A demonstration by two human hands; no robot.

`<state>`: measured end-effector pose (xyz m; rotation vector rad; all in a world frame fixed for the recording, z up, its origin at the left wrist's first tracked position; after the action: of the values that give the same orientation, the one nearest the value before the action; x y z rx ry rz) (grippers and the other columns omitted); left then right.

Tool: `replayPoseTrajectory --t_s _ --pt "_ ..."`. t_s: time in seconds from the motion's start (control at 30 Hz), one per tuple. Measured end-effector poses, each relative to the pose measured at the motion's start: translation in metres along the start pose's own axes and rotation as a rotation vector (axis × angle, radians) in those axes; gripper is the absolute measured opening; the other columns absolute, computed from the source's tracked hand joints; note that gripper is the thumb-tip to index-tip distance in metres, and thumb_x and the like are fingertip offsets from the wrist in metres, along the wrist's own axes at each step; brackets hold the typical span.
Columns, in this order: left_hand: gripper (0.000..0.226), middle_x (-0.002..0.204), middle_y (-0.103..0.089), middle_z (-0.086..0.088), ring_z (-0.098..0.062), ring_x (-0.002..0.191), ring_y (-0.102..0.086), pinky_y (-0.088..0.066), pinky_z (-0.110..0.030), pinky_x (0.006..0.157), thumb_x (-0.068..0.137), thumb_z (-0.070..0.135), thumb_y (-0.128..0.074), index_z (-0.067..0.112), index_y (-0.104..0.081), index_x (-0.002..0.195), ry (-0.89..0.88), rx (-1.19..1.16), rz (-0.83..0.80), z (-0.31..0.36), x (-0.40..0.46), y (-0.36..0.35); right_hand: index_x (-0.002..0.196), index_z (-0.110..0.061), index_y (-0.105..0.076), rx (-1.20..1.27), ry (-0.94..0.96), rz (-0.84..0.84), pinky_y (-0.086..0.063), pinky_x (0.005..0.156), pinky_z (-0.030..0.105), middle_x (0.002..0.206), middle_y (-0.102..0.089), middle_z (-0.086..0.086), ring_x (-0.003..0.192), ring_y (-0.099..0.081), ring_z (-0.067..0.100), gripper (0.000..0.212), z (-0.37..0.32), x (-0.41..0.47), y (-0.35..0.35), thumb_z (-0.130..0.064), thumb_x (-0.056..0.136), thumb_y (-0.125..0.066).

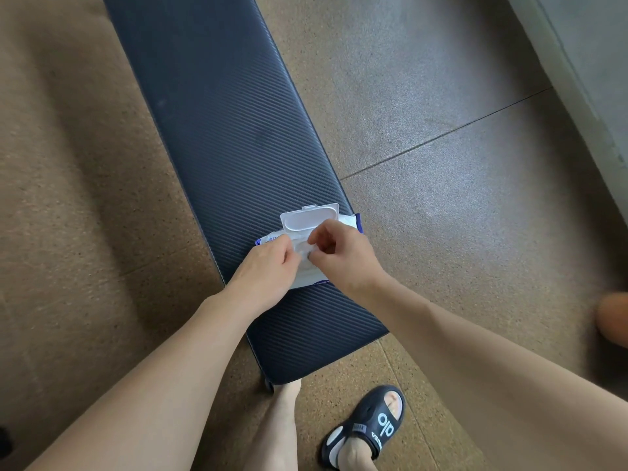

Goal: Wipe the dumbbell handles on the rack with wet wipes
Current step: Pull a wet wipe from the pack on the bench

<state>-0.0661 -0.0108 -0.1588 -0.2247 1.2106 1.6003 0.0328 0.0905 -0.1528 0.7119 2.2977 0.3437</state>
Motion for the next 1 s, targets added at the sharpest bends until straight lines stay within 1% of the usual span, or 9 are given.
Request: replayPoseTrajectory --t_s 0.13,0.3,0.37,0.5,0.57,0.67,0.77,0.9,1.0 --pt "0.025 0.085 -0.056 -0.004 -0.022 0.077 -0.052 -0.037 -0.040 0.059 0.104 0.027 -0.035 0.012 -0.047 0.087 0.004 0.068 0.015 0.004 -0.001 0.001 0.087 -0.011 -0.067 0.399 -0.154 -0.033 -0.045 0.071 0.024 0.071 -0.061 0.000 0.065 -0.053 0.013 0.019 0.000 -0.006 0.007 0.007 0.080 -0.063" --pt "0.028 0.093 -0.061 -0.005 -0.024 0.082 -0.058 -0.045 -0.043 0.066 0.105 0.030 -0.032 0.014 -0.048 0.088 -0.007 0.085 -0.004 0.006 -0.002 0.003 0.083 -0.009 -0.067 0.956 -0.329 -0.023 -0.053 0.096 0.040 0.075 -0.055 0.008 0.078 -0.054 0.024 0.019 0.003 -0.016 0.017 0.004 0.073 -0.059" --pt "0.028 0.092 -0.062 -0.004 -0.023 0.081 -0.058 -0.045 -0.042 0.064 0.104 0.029 -0.031 0.014 -0.048 0.088 -0.004 0.106 -0.011 0.007 -0.003 0.003 0.084 -0.011 -0.066 0.804 -0.334 0.048 -0.054 0.089 0.038 0.078 -0.056 0.003 0.083 -0.055 0.023 0.014 0.008 -0.019 0.022 0.000 0.078 -0.061" --pt "0.026 0.092 -0.062 -0.005 -0.025 0.083 -0.058 -0.048 -0.046 0.069 0.104 0.029 -0.030 0.015 -0.046 0.089 0.003 0.100 -0.034 0.010 -0.006 0.002 0.124 -0.016 -0.062 -0.033 -0.175 -0.010 -0.035 0.074 0.017 0.112 -0.053 -0.002 0.094 -0.052 0.013 0.035 0.006 -0.020 0.014 -0.023 0.090 -0.068" --pt "0.026 0.092 -0.060 -0.005 -0.027 0.084 -0.058 -0.047 -0.045 0.066 0.105 0.030 -0.029 0.017 -0.045 0.089 -0.005 0.099 -0.044 0.012 -0.006 0.001 0.107 -0.012 -0.069 -0.102 -0.149 0.013 -0.042 0.067 0.022 0.101 -0.067 0.002 0.078 -0.058 0.015 0.018 0.002 -0.017 0.011 -0.020 0.093 -0.061" --pt "0.026 0.089 -0.055 -0.005 -0.024 0.077 -0.052 -0.038 -0.040 0.060 0.105 0.030 -0.027 0.020 -0.040 0.086 -0.011 0.121 -0.055 0.015 -0.006 -0.001 0.081 -0.008 -0.068 0.113 -0.207 0.082 -0.059 0.079 0.042 0.072 -0.067 0.001 0.072 -0.068 0.020 0.016 0.010 -0.015 0.015 -0.015 0.092 -0.059" --pt "0.027 0.087 -0.054 -0.005 -0.020 0.070 -0.045 -0.034 -0.037 0.056 0.105 0.029 -0.025 0.020 -0.037 0.083 0.015 0.120 -0.051 0.017 -0.007 0.001 0.077 -0.002 -0.067 0.451 -0.254 0.107 -0.055 0.085 0.049 0.070 -0.065 0.004 0.068 -0.064 0.017 0.012 0.012 -0.020 0.026 -0.007 0.087 -0.062" --pt "0.028 0.081 -0.049 -0.002 -0.018 0.065 -0.042 -0.029 -0.035 0.053 0.106 0.028 -0.026 0.019 -0.035 0.082 0.033 0.128 -0.044 0.023 -0.008 0.002 0.082 0.004 -0.059 0.937 -0.346 0.132 -0.059 0.088 0.043 0.081 -0.056 0.014 0.073 -0.053 0.027 0.009 0.014 -0.032 0.050 0.009 0.088 -0.055" --pt "0.028 0.081 -0.051 -0.004 -0.019 0.067 -0.042 -0.030 -0.036 0.054 0.105 0.028 -0.027 0.019 -0.035 0.080 0.044 0.112 -0.052 0.022 -0.005 0.001 0.073 -0.004 -0.054 1.145 -0.341 0.212 -0.054 0.080 0.036 0.072 -0.050 0.011 0.069 -0.046 0.026 0.019 0.013 -0.033 0.082 -0.001 0.090 -0.047"
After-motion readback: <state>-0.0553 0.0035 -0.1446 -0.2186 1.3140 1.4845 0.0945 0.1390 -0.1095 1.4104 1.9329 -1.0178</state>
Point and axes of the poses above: each hand's wrist, its own x-axis towards the middle knuckle, its own y-axis out of the back of the hand, z = x × y, the point moved 7 cm from there along x, towards the middle knuckle
